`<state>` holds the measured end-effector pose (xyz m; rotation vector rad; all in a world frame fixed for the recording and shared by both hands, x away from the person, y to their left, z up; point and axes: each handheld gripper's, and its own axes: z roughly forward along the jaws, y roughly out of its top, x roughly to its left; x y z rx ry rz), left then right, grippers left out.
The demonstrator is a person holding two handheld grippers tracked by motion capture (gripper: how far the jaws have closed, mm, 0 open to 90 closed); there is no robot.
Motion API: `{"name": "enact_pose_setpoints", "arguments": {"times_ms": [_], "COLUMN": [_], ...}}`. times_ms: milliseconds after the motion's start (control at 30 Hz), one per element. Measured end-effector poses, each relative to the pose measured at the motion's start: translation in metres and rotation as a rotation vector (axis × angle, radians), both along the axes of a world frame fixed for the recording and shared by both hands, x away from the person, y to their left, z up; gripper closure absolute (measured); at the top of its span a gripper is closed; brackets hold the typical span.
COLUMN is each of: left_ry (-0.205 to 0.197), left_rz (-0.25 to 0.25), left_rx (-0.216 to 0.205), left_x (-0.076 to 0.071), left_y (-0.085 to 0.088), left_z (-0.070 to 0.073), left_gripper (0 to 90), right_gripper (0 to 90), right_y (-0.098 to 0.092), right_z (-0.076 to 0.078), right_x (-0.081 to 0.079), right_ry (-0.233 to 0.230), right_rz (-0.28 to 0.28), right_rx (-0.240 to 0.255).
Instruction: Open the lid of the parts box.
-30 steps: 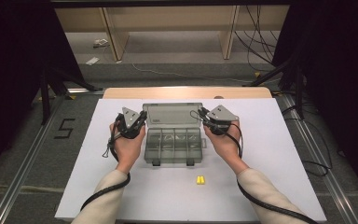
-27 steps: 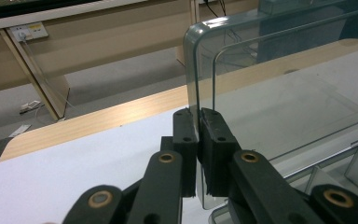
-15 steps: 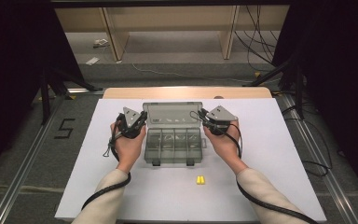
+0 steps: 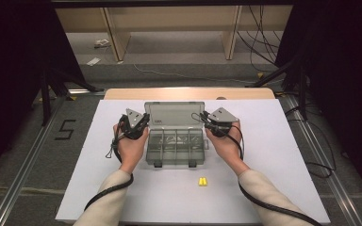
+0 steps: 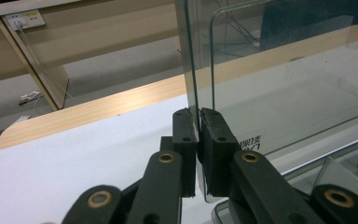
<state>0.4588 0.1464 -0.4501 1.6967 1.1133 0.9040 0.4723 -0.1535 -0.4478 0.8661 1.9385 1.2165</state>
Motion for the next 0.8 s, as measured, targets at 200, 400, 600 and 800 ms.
{"name": "enact_pose_setpoints", "arguments": {"times_ms": [200,400,600,800], "left_ry": [0.015,0.023,0.032,0.045], "left_rz": [-0.001,-0.002,-0.004,-0.002], "left_rx": [0.006,0.007,0.009,0.011], "left_x": [0.002,0.003,0.003,0.005], "left_y": [0.0,0.0,0.0,-0.001], "left_z": [-0.003,-0.005,-0.007,-0.009], "left_gripper": [84.5,84.5,84.5,84.4], "right_gripper": [81.7,81.7,81.8,81.7], "right_y": [0.0,0.0,-0.001,-0.001], "right_z": [-0.003,-0.006,-0.011,-0.014], "right_x": [0.001,0.002,0.004,0.005], "right_ry": [0.012,0.022,0.045,0.056], "right_rz": [0.0,0.0,0.0,0.001], "right_rx": [0.0,-0.002,-0.002,-0.004]}}
